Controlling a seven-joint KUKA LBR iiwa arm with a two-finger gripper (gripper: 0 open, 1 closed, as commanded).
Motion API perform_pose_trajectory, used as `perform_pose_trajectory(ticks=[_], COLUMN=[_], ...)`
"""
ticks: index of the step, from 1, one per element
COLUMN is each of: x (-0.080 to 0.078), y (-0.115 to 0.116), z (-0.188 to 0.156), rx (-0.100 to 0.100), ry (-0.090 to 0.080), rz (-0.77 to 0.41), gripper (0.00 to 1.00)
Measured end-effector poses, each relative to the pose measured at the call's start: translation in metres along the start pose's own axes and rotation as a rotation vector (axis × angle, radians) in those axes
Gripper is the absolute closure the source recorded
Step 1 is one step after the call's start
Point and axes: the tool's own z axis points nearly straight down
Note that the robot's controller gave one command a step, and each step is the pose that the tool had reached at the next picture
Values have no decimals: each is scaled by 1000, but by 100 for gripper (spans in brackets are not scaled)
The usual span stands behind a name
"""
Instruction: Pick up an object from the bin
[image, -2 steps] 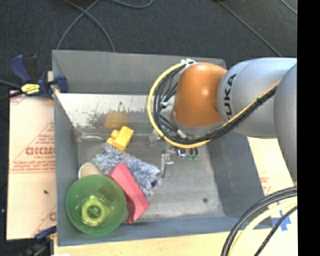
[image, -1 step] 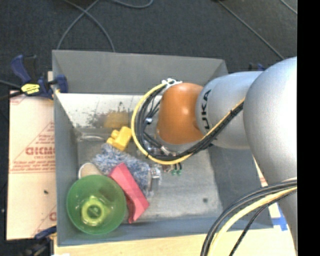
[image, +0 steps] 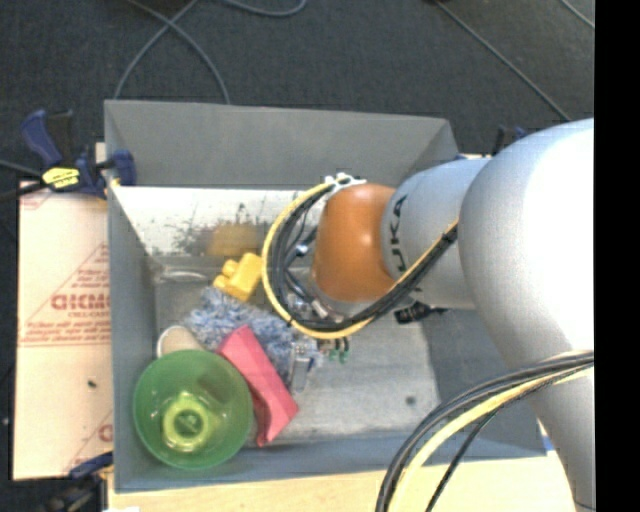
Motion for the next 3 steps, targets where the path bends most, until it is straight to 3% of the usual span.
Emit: perform_pose_trajectory(ticks=[1, 3], x=[-14, -12], y=[-3, -4], z=[-2, -19], rx=[0, 2], ry=[5, 13], rz=[-31, -31], gripper=[100, 100])
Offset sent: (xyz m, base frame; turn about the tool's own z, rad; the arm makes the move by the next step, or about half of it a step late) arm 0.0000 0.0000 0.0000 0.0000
